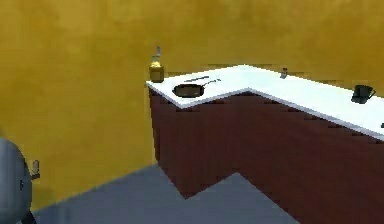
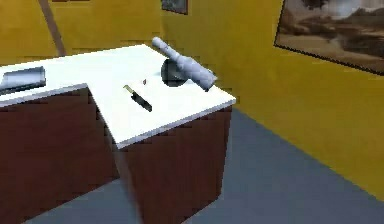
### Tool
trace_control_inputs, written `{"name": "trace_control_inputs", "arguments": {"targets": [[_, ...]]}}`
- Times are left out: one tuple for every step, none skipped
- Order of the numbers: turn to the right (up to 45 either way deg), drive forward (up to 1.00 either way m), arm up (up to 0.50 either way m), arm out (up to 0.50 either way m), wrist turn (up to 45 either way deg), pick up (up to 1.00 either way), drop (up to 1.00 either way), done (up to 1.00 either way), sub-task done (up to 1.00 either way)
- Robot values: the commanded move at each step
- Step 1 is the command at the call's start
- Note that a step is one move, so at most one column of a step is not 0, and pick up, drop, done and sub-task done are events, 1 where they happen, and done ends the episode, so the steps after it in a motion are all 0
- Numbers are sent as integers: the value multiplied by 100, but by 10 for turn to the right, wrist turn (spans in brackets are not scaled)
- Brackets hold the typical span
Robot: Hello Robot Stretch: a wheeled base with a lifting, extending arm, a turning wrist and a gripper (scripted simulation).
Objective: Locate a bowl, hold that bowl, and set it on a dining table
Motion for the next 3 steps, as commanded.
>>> {"name": "trace_control_inputs", "arguments": {"targets": [[450, 0, 0, 0, 0, 0, 0, 0, 0], [450, 0, 0, 0, 0, 0, 0, 0, 0], [300, 0, 0, 0, 0, 0, 0, 0, 0]]}}
